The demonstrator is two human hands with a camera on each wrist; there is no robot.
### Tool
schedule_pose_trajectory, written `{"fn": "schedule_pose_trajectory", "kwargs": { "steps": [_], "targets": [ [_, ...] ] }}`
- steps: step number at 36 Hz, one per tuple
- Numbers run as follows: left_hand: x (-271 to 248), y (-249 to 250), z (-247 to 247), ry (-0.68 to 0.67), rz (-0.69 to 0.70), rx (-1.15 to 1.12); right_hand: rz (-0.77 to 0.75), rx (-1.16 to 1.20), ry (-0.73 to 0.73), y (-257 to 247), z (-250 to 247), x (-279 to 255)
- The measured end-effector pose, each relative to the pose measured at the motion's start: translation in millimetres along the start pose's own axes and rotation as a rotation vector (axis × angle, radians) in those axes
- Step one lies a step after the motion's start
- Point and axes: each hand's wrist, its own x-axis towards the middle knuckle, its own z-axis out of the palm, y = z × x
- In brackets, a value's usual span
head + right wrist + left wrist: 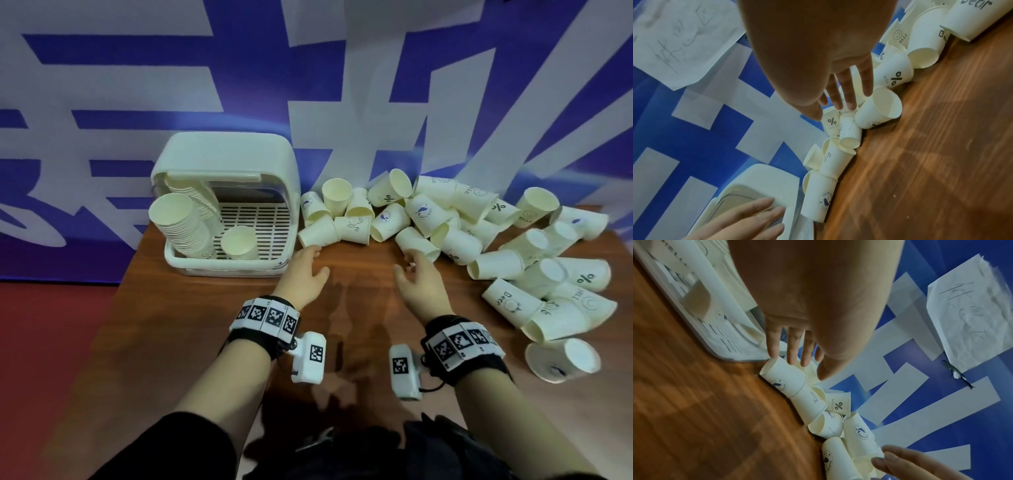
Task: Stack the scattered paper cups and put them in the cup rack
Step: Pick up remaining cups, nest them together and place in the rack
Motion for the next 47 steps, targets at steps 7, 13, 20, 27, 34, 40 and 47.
{"fn": "schedule_pose_trajectory", "kwargs": {
  "steps": [7,13,20,27,34,40,47],
  "targets": [
    [23,14,20,0.071,-0.027,0.052,0.126,0.007,0.037,26,-20,24],
    [46,18,29,0.154,-0.047,0.129,0.242,0.041,0.03,41,-23,43],
    [77,12,38,0.217,-0.061,0.149,0.369,0.076,-0.042,54,-17,61],
    [101,3,43,0.184,-0.065,0.181,0.417,0.091,-0.066,59,-6,75],
    [110,-2,45,0.178,-0.06,0.34,0.416,0.143,0.003,63,2,84],
    [113,-5,46,0.137,-0.087,0.426,0.393,0.194,0.096,67,7,85],
    [106,-8,48,0.05,-0.116,0.59,0.423,0.288,0.156,68,9,75]
  ]
}}
